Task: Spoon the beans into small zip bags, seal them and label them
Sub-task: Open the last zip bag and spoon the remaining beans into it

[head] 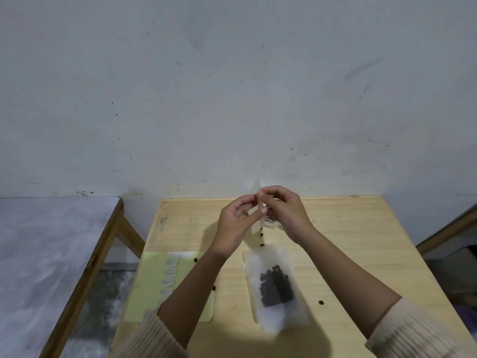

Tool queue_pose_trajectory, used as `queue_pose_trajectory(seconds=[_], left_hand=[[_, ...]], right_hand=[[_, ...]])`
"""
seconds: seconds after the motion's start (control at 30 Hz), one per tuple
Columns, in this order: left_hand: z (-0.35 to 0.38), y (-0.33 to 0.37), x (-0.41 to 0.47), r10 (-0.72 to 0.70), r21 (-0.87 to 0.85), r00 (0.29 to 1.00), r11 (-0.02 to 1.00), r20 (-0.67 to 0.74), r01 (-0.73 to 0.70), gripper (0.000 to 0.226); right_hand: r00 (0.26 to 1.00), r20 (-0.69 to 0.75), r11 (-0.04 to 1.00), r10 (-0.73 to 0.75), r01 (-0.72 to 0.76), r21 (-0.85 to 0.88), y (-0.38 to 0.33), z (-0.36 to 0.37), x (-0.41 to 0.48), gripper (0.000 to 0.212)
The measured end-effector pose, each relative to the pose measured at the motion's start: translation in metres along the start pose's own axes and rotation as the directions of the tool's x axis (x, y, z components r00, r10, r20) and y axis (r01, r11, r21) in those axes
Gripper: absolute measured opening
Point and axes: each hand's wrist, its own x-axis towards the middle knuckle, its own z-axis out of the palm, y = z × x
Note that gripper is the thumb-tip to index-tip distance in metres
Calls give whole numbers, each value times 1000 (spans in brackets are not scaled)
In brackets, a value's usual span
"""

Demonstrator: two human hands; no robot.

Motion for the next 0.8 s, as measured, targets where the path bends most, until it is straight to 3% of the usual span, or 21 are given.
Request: queue_pose_trajectory(seconds=[0.53,0.8], left_hand=[[-16,-4,-12,-15,-64,999,998,29,17,32],[-12,-5,-12,-26,-52,1000,998,-1,26,21]], right_hand=[[999,7,993,42,-43,106,10,8,-14,5],[1000,-12,999,19,-19,35,16,7,-15,7]])
